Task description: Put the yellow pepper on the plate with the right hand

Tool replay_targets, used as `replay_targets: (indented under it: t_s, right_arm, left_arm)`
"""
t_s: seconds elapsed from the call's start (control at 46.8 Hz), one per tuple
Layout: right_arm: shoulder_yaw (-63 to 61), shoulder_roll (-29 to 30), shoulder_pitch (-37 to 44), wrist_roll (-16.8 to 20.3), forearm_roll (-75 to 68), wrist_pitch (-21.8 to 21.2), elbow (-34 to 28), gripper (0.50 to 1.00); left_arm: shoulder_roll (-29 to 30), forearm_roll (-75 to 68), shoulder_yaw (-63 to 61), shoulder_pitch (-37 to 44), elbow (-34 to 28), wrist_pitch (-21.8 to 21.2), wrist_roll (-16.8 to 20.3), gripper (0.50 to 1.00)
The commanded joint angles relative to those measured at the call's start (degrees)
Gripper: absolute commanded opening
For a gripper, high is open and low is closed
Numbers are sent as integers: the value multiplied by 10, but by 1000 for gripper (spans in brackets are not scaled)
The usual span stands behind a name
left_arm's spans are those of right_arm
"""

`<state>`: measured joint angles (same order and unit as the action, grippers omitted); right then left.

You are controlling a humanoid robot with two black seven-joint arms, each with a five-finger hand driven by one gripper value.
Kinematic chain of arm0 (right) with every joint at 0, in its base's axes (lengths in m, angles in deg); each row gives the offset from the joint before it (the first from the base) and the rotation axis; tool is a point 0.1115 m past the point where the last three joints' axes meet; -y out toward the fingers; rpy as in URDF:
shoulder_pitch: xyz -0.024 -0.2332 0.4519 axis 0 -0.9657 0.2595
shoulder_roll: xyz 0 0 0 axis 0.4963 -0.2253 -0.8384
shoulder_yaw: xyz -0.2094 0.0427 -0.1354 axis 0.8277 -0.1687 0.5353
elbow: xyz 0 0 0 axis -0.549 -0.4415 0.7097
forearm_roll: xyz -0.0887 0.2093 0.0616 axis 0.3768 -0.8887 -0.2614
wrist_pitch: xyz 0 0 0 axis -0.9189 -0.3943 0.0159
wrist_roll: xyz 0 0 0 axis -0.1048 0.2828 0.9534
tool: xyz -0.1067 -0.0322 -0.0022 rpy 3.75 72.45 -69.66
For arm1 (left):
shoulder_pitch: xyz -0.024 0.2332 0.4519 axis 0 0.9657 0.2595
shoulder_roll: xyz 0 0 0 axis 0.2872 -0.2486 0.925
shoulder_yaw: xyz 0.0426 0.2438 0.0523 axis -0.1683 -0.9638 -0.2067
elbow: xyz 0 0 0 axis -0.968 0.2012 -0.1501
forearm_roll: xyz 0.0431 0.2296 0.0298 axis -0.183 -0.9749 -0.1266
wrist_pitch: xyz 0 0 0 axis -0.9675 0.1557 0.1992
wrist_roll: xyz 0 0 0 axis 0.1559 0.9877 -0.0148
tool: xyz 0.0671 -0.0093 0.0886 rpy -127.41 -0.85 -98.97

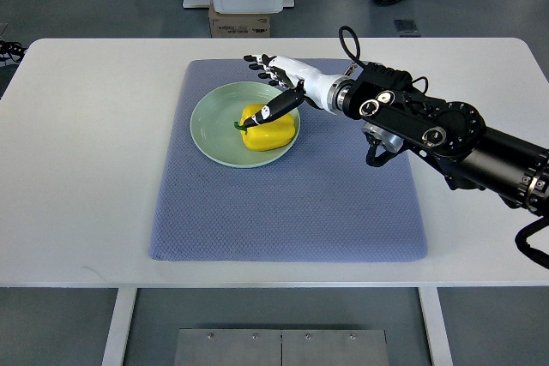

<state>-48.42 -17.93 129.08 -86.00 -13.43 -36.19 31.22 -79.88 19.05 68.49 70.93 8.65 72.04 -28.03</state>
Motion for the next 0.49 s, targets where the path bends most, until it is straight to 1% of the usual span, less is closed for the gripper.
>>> replay_targets:
  t_s: [0.0, 0.342, 0.47]
  right_arm:
    - [-38, -13, -17, 0, 0, 1, 0, 995]
    - [-178, -60, -83, -9, -3, 14, 0, 995]
    - [-224, -72, -109, -10, -13, 28, -2, 995]
  left_arm:
    - [0, 0, 0, 0, 0, 0, 0, 1000]
    - [0, 0, 0, 0, 0, 0, 0, 1000]
    - [0, 0, 0, 0, 0, 0, 0, 1000]
